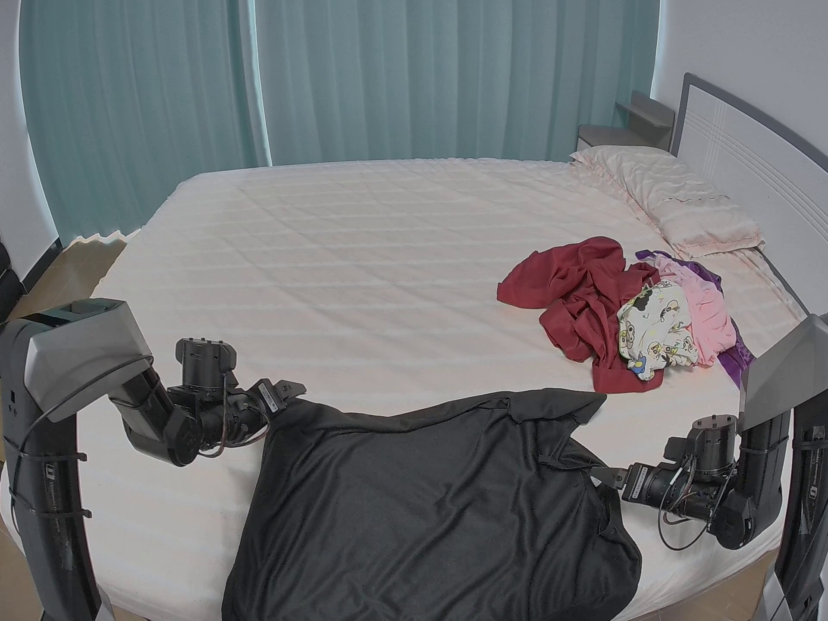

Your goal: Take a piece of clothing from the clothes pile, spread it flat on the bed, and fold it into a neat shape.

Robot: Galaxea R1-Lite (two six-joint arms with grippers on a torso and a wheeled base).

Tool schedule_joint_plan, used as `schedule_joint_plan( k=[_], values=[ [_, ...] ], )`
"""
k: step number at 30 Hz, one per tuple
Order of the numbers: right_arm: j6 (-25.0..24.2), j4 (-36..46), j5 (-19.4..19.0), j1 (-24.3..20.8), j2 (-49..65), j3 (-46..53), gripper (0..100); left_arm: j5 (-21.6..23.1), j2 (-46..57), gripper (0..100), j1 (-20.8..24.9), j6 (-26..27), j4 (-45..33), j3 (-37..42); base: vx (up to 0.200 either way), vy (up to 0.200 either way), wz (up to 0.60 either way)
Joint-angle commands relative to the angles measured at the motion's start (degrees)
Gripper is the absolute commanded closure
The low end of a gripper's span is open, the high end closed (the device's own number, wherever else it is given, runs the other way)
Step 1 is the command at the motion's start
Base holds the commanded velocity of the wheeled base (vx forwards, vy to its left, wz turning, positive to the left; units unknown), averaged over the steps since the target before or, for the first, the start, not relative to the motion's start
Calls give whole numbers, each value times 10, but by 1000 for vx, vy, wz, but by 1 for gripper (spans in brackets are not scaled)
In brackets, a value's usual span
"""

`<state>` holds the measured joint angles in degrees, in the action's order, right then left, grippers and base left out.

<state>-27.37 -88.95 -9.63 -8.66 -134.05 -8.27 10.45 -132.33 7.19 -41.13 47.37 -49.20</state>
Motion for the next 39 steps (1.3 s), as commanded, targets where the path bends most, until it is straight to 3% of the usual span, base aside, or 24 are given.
schedule_joint_plan(
  k=[1,4,6,7,12,16,21,24,28,33,37,39],
  values=[
    [1,-6,1,-5,0,0,0,-6,-51,0,12,6,2,-30,0,0,0],
    [4,-6,2,-8,1,0,0,-8,-58,0,13,7,4,-36,0,0,0],
    [7,-6,2,-14,0,0,0,-35,-73,0,12,17,4,-62,0,0,0],
    [7,-6,3,-16,-2,-1,0,-46,-80,100,11,25,3,-71,0,0,0],
    [13,-6,4,-17,-5,-4,0,-109,-104,100,14,48,4,-85,0,0,0],
    [14,-6,7,-18,-3,-3,0,-121,-103,100,12,35,18,-93,0,0,0],
    [21,-6,24,-18,0,-5,0,-162,-101,100,-2,-77,95,-110,0,0,0],
    [20,-6,31,-25,3,-9,0,-177,-94,100,-24,-106,131,-106,0,0,0],
    [6,-6,41,-28,24,-25,0,-176,-90,100,-50,-119,142,-105,0,0,0],
    [-41,-6,40,-29,35,-26,0,-162,-71,100,-47,-144,144,-63,0,0,0],
    [-54,-6,38,-29,29,-26,0,-60,-11,100,-39,-147,148,22,0,0,0],
    [-55,-6,37,-29,29,-25,0,-44,-4,100,-39,-147,150,33,0,0,0]
  ],
)
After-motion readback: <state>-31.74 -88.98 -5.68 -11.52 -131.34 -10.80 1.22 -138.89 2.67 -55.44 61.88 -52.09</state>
